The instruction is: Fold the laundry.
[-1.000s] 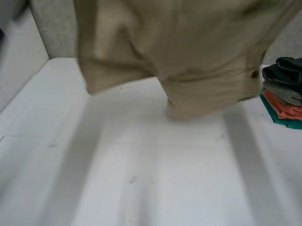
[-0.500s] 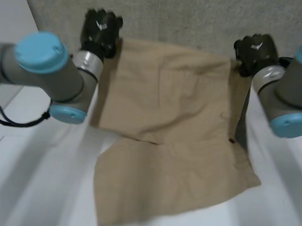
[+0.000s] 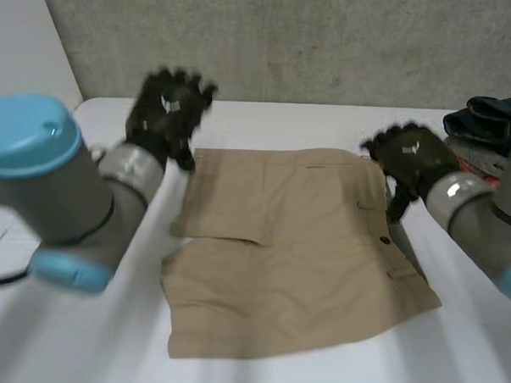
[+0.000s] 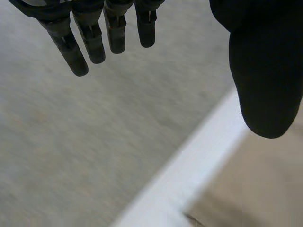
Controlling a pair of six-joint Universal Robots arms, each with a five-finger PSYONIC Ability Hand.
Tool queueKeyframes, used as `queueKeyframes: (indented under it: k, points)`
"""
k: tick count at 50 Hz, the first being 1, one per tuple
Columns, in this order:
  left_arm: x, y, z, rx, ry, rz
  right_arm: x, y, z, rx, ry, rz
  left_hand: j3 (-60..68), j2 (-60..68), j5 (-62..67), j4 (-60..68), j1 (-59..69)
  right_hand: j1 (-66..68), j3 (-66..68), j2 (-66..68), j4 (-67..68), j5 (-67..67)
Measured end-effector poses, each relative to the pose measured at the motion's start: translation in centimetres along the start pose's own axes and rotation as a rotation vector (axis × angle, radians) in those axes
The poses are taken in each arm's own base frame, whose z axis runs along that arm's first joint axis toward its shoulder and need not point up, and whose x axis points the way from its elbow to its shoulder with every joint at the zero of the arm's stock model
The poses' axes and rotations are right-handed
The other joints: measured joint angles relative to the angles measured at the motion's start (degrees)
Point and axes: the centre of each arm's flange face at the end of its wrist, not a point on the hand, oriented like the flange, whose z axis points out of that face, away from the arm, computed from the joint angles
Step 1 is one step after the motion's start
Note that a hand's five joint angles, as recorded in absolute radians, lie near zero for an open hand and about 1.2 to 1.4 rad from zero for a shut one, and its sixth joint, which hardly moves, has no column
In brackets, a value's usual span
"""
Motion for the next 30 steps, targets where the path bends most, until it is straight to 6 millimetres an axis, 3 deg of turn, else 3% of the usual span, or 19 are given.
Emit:
queueKeyframes:
  k: [5, 7, 8, 13, 16, 21, 30]
  points:
    - [2.8, 2.3, -6.3, -0.227, 0.161, -0.011, -0.6, 2.9, -3.0, -0.111, -0.111, -0.091, 3.81, 3.6, 4.59, 4.03, 4.91, 10.96, 11.59, 11.26, 11.39, 11.4]
    - [3.2, 2.7, -7.3, -0.266, 0.186, -0.015, -0.7, 3.3, -3.4, -0.125, -0.125, -0.104, 3.81, 3.6, 4.59, 4.03, 4.91, 11.91, 12.32, 12.03, 12.37, 12.35]
    - [4.0, 3.5, -9.2, -0.345, 0.235, -0.029, -1.0, 4.6, -4.2, -0.162, -0.162, -0.132, 7.98, 7.82, 8.79, 8.24, 9.11, 14.49, 15.07, 14.9, 15.2, 15.03]
    - [5.5, 5.1, -13.3, -0.509, 0.338, -0.088, -1.8, 7.4, -5.8, -0.227, -0.237, -0.152, 12.62, 12.38, 13.41, 12.75, 13.58, 19.51, 20.29, 20.34, 20.23, 19.93]
    - [6.1, 5.6, -14.8, -0.563, 0.377, -0.12, -2.0, 8.6, -6.3, -0.245, -0.267, -0.133, 12.81, 12.51, 13.74, 13.06, 13.59, 19.92, 20.71, 20.54, 20.72, 20.33]
    - [6.6, 6.2, -15.5, -0.586, 0.4, -0.143, -2.3, 9.8, -6.9, -0.243, -0.312, -0.084, 12.85, 12.64, 13.83, 13.07, 13.59, 20.02, 20.62, 20.53, 20.7, 20.37]
    - [7.1, 7.0, -14.5, -0.538, 0.385, -0.14, -2.7, 10.9, -7.0, -0.17, -0.338, -0.049, 13.34, 13.11, 14.2, 13.55, 13.75, 19.83, 20.28, 20.45, 20.2, 19.19]
